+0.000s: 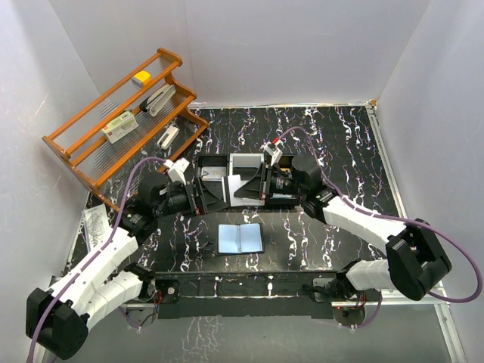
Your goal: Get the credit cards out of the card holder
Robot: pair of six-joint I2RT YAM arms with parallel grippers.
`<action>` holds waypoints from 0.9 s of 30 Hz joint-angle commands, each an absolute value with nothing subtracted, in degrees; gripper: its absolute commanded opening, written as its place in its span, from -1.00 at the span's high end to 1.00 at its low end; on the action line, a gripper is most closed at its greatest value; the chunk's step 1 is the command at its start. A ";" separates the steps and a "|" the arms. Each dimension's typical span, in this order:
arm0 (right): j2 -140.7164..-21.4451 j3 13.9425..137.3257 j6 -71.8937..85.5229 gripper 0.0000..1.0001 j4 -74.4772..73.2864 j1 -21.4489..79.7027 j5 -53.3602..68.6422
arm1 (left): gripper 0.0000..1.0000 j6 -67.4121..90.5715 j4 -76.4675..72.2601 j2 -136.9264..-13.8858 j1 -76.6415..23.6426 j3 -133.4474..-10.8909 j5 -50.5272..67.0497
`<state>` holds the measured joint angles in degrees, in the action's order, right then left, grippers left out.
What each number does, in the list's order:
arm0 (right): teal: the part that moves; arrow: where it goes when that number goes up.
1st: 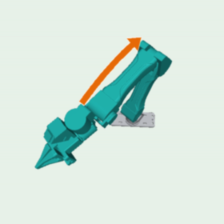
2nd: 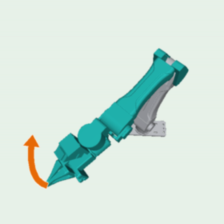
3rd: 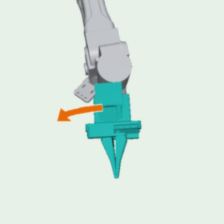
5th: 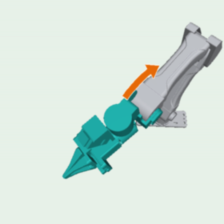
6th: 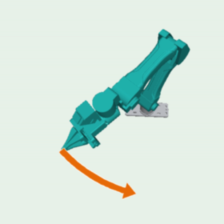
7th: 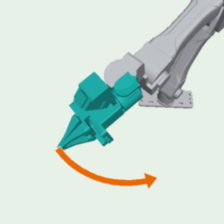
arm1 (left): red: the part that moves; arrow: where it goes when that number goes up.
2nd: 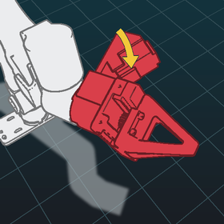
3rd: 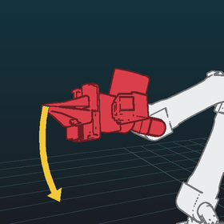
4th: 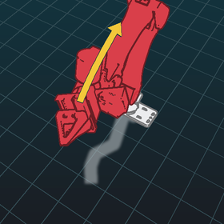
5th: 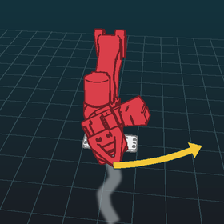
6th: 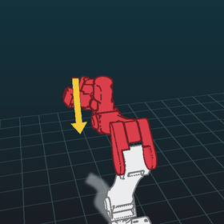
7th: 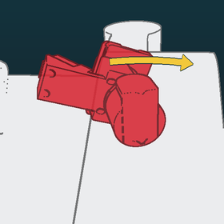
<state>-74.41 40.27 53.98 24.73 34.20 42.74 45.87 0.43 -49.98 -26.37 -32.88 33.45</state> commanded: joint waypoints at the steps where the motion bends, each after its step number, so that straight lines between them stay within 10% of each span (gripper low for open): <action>1: -72.59 47.97 37.02 1.00 4.32 35.83 28.24 | -0.97 36.64 24.62 -49.46 -26.36 -39.19 12.00; 12: -80.66 61.16 3.04 1.00 -3.68 46.28 -2.66 | -0.97 32.27 34.36 -52.75 -22.55 -43.25 -5.07; 27: -98.43 76.17 -22.67 1.00 -1.00 52.18 -4.57 | -0.97 27.56 29.75 -45.71 -17.40 -41.20 -12.40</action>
<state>-95.50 70.22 -17.10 -3.03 51.75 -2.92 28.75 30.00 -46.70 -17.69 -41.10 -8.88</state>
